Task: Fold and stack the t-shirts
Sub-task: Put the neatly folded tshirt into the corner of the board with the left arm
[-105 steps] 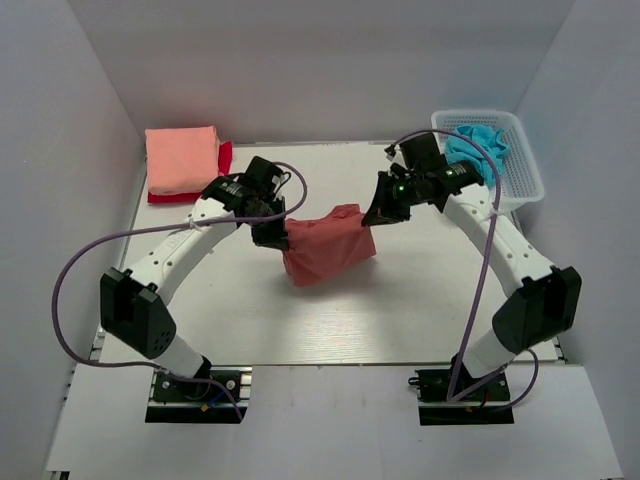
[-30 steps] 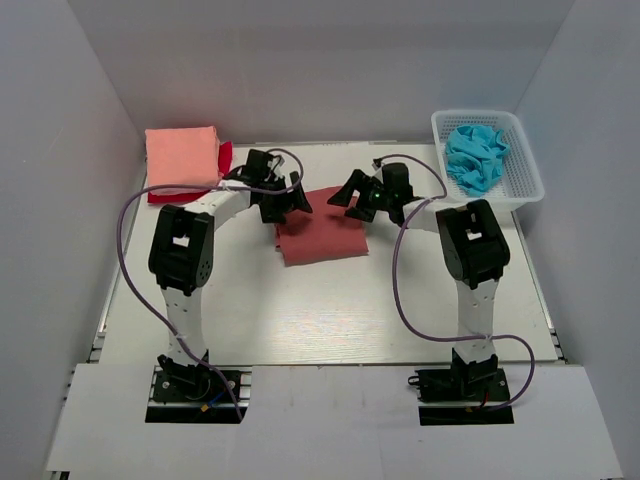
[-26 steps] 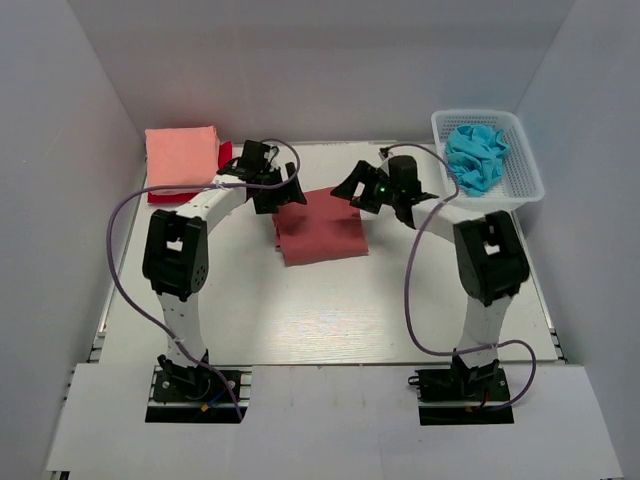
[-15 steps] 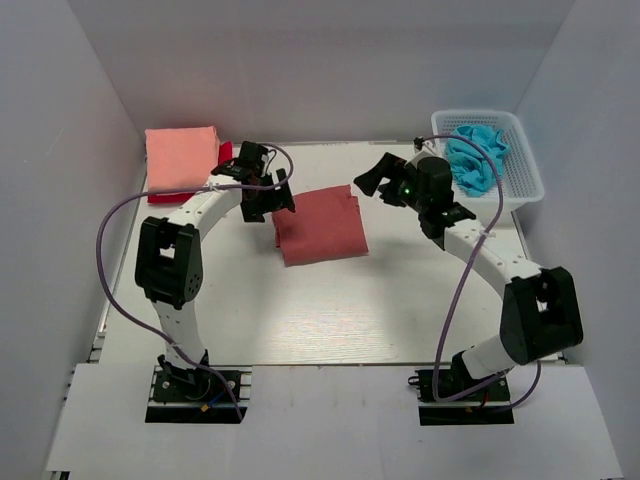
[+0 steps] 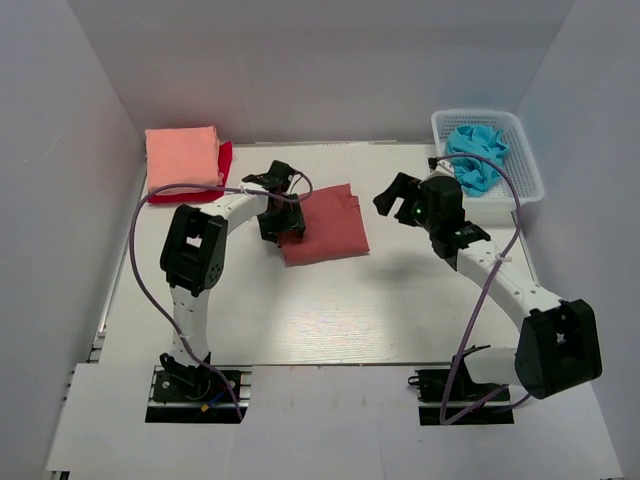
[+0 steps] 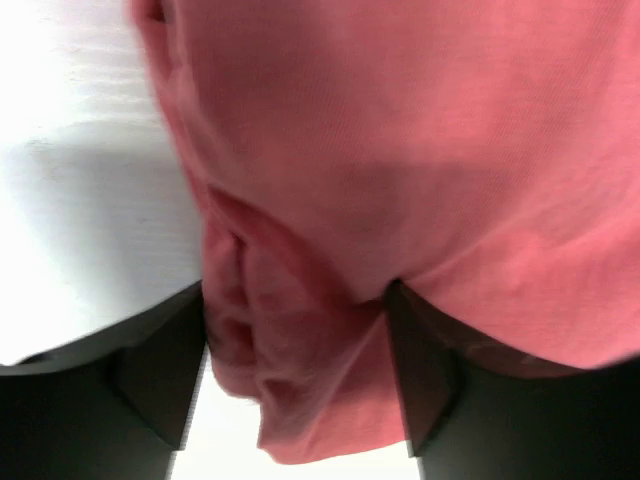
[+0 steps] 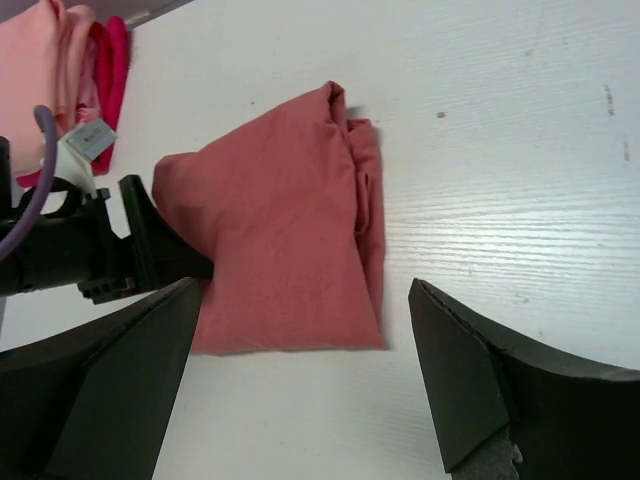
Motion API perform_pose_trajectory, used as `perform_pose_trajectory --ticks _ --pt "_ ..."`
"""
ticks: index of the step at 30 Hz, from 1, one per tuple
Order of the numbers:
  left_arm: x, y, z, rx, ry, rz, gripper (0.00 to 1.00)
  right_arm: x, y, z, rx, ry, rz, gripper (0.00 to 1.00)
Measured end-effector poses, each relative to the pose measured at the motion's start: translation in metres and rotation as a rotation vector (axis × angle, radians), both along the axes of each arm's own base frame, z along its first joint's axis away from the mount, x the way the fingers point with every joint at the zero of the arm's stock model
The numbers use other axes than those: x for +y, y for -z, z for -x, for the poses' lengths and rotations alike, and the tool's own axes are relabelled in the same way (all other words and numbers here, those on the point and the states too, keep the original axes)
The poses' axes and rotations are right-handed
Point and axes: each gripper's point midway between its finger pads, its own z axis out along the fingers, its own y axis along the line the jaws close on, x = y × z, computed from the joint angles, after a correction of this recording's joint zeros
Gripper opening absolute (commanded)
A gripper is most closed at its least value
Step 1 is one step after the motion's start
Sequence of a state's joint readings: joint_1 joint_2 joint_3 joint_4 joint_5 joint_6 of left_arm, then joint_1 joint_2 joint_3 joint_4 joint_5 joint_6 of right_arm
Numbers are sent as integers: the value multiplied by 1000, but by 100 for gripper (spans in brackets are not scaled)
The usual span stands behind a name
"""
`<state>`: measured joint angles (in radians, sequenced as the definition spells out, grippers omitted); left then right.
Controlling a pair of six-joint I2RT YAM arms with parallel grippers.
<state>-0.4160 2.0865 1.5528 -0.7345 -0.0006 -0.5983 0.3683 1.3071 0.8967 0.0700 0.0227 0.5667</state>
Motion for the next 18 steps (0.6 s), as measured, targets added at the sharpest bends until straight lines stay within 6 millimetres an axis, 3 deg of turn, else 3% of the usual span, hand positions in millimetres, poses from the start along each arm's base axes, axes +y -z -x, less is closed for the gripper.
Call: perform_pose_trajectory --ticks 2,8,10,12,18 --pt "-2 2 -2 -2 -6 -3 59 -5 5 5 6 15 13 90" --pt "-12 5 -8 -4 -9 37 38 -19 15 11 13 56 54 90" --pt "-16 5 -10 -1 -6 52 25 -21 16 11 13 65 63 90" --pt "-19 3 -15 -11 4 57 1 -23 19 12 17 70 69 90" --pt "-15 -2 -44 -79 68 -22 0 -28 16 13 4 83 90 90"
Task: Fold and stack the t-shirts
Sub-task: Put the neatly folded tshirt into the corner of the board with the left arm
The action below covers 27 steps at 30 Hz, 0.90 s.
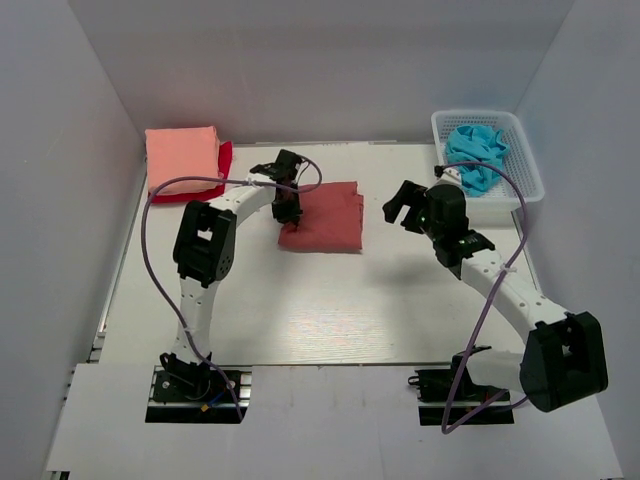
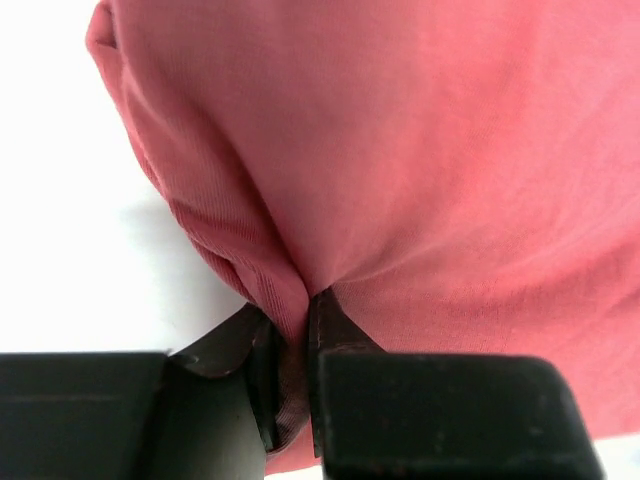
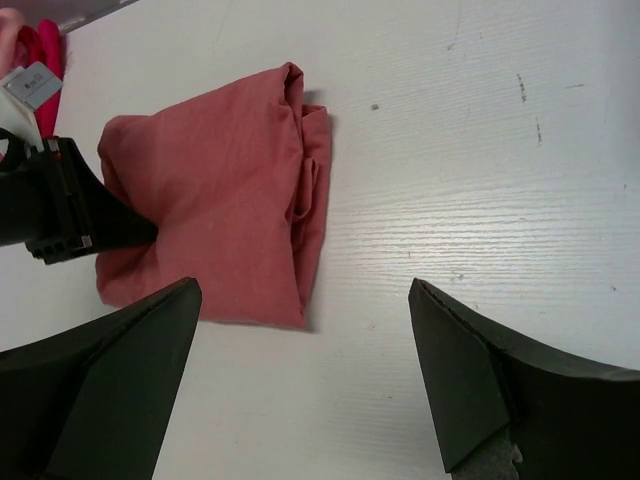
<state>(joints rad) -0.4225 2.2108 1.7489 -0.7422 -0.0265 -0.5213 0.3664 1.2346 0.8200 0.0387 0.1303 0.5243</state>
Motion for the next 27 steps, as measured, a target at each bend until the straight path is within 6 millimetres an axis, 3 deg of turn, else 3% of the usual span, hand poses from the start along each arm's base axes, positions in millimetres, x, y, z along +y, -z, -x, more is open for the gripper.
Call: perform_pose_trajectory --ticks 5,8,19,27 --pt "29 -11 -23 -105 132 -176 0 -7 -8 3 -26 19 17 90" --pt "50 -28 -34 -168 219 -287 0 -13 -9 8 -32 34 30 90" --pt "81 -144 -92 -470 362 -445 0 -31 3 15 -4 108 77 90" --pt "122 -204 -125 -605 314 -477 0 -33 9 19 33 128 65 90"
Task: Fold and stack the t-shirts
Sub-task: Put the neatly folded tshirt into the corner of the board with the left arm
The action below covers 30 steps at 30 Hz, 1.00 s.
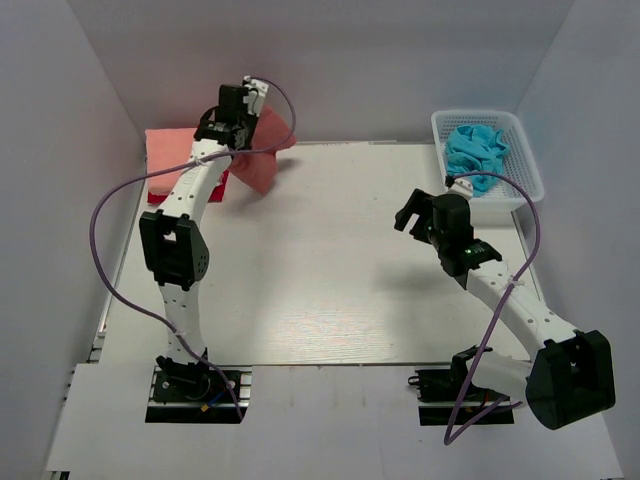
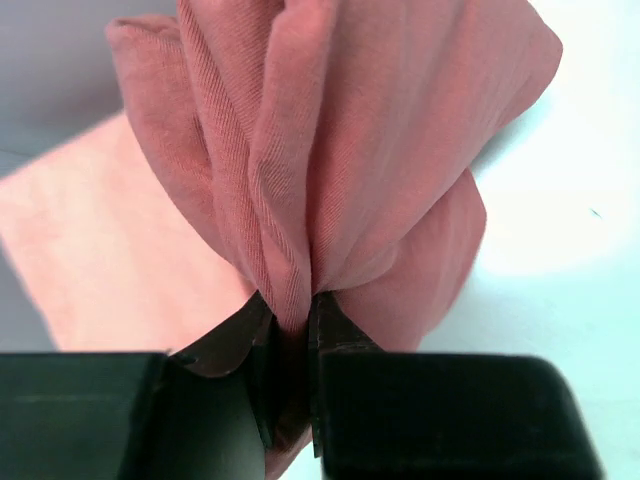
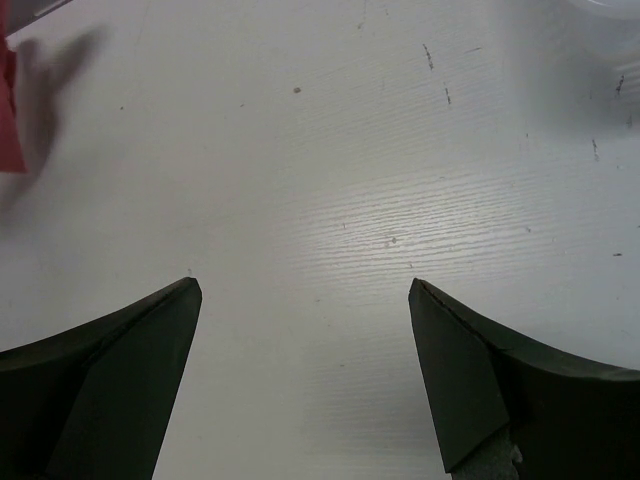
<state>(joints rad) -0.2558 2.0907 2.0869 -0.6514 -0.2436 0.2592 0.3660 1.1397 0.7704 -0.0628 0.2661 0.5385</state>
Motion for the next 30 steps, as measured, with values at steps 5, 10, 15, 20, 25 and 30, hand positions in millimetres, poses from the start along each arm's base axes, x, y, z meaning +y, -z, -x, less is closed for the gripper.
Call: perform_pose_trajectory --ticks 5,10,15,20,25,30 --pt "45 -22 -15 -64 -53 17 0 0 3 3 20 2 -4 90" --pt "88 -30 -22 -90 -102 34 0 2 -4 1 30 -4 -7 90" --pt "128 -51 -26 -142 -150 64 0 9 -19 -10 16 -17 -18 90" --pt "149 -68 -29 -188 -146 135 0 17 -15 -18 38 -32 -33 90" --pt "155 -67 -28 -181 -118 197 0 21 -4 -21 72 -37 -34 90" --pt "152 -64 -26 -164 -85 244 0 21 -4 -22 71 -36 -34 90"
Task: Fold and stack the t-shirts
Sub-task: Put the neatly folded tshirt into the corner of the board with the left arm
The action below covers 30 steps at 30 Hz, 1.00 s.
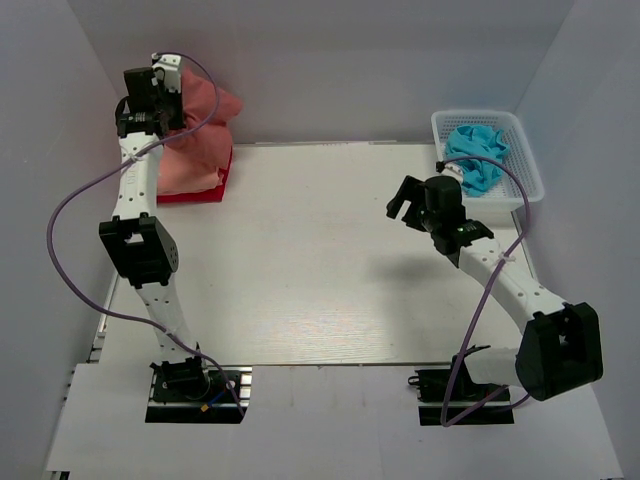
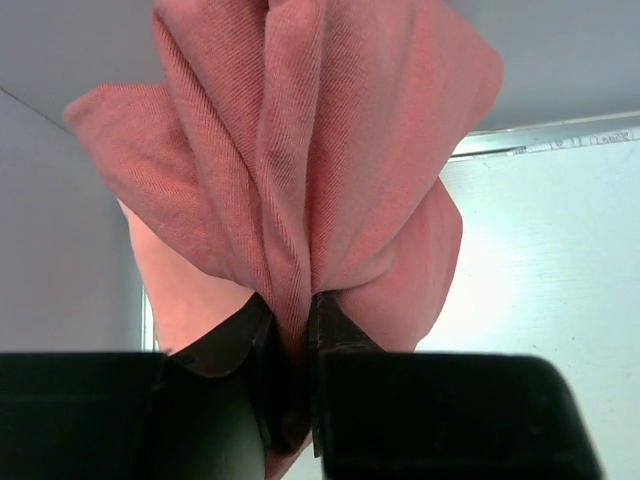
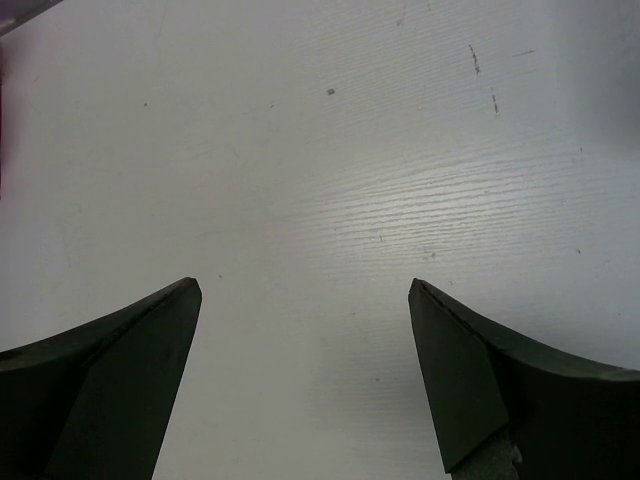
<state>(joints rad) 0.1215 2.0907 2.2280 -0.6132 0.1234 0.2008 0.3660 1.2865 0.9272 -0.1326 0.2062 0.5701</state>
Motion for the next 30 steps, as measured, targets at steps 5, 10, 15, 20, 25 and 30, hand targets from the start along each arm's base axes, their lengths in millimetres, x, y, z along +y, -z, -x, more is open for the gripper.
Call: perform_pose_trajectory --ticks 5,10,15,20,25,30 --pt "10 7 3 18 -4 8 0 1 -3 -6 -4 5 -2 90" --pt "41 29 4 60 -44 0 0 2 -7 -12 -9 13 1 90" --pt "66 57 2 106 -74 2 0 3 -16 -19 -21 19 2 90" --pt "84 77 -2 130 -115 -7 86 4 -22 -23 -26 24 4 90" --pt "107 77 -7 101 -233 -39 100 7 -21 -30 -7 22 14 90" --pt "126 67 -9 53 -340 -30 100 9 -19 -33 1 14 12 90"
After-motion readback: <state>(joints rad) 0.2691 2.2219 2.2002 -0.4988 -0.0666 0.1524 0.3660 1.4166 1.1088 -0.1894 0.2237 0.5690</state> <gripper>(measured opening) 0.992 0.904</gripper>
